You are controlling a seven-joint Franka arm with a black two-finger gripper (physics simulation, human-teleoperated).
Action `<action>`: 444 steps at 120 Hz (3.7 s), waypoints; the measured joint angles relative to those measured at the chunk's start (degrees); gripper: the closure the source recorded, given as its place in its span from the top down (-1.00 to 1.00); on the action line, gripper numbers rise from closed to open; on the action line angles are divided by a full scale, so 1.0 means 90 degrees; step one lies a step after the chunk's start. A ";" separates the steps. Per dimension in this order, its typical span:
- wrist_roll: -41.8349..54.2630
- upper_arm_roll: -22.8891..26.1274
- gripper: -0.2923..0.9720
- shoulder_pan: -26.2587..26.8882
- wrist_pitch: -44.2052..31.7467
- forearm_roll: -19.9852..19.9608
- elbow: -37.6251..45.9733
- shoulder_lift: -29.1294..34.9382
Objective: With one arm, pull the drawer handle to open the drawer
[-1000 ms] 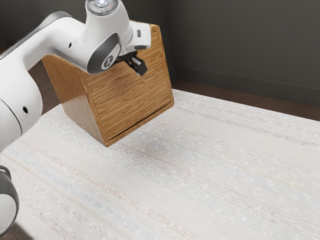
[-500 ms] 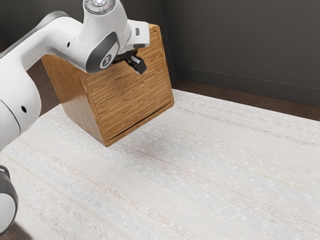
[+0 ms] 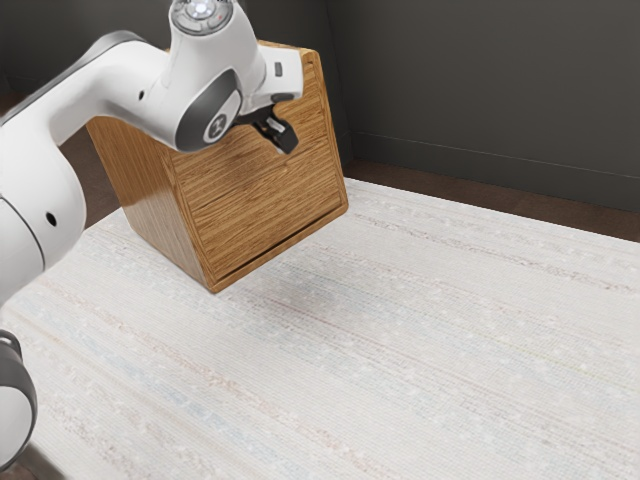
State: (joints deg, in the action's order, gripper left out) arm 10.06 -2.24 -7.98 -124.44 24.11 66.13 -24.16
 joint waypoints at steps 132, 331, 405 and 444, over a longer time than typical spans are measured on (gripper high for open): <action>0.0044 -0.0033 0.54 -0.0060 -0.0394 -0.0048 0.0049 0.0017; -0.0593 -0.0343 0.49 0.1434 0.0923 0.0693 0.0161 0.0282; -0.0944 -0.0354 0.54 0.1498 0.1057 0.1213 0.0464 0.0519; -0.1047 -0.0346 0.54 0.1537 0.1036 0.1213 0.0578 0.0492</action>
State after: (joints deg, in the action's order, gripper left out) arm 0.64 -5.35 5.85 -115.12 35.03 71.34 -19.73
